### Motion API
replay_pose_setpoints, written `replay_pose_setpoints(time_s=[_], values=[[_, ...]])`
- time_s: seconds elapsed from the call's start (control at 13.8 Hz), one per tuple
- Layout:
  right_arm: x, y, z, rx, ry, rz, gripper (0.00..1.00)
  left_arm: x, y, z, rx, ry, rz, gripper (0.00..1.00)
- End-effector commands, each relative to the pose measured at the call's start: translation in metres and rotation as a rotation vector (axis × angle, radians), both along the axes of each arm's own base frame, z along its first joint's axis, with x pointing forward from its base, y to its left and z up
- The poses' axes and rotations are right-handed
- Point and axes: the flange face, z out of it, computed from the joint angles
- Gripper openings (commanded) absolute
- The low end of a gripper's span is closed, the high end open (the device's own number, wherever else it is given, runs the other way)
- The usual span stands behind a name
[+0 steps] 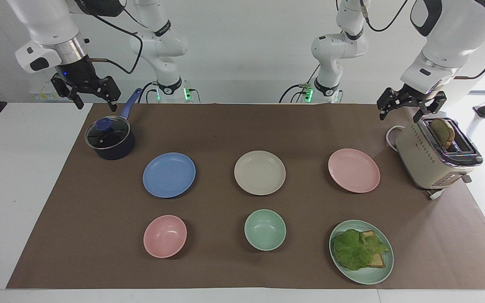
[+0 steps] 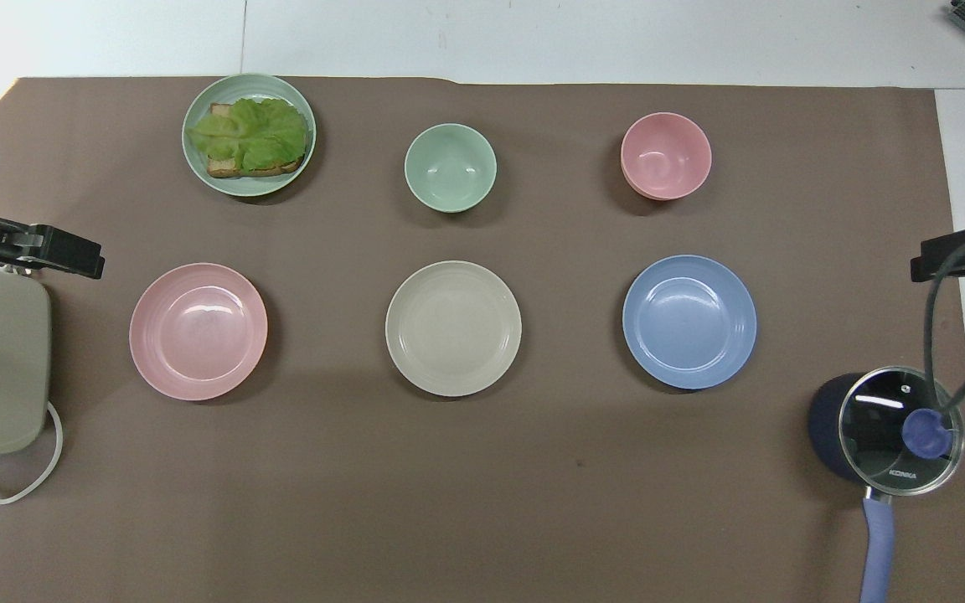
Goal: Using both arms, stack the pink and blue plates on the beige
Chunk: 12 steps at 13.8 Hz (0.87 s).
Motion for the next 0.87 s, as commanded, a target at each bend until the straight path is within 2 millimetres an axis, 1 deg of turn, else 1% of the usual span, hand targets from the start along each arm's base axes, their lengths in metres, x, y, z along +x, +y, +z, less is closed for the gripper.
replay_pose_setpoints(time_s=[0.0,0.36,0.43,0.51,0.58,0.72,0.8], values=[[-0.006,-0.001,0.003,0.017,0.009,0.007,1.00,-0.008,0.002,0.000,-0.014,0.000,0.021,1.00],[-0.005,-0.001,0.003,0.017,0.009,0.007,1.00,-0.008,0.007,0.000,-0.013,0.004,0.037,1.00],[-0.005,-0.002,0.003,0.017,0.009,0.006,1.00,-0.009,0.013,-0.007,-0.012,0.011,0.050,1.00],[-0.005,-0.002,0.003,0.017,0.009,0.006,1.00,-0.009,0.023,-0.024,-0.010,0.034,0.067,1.00],[-0.005,-0.001,0.003,0.017,0.009,0.007,1.00,-0.006,0.028,-0.044,-0.010,0.034,0.077,1.00],[-0.005,-0.002,0.003,0.017,0.009,0.006,1.00,-0.004,0.044,-0.098,-0.011,0.022,0.102,1.00],[-0.005,-0.002,0.003,0.017,0.009,0.006,1.00,-0.004,0.044,-0.123,-0.011,0.023,0.103,1.00]])
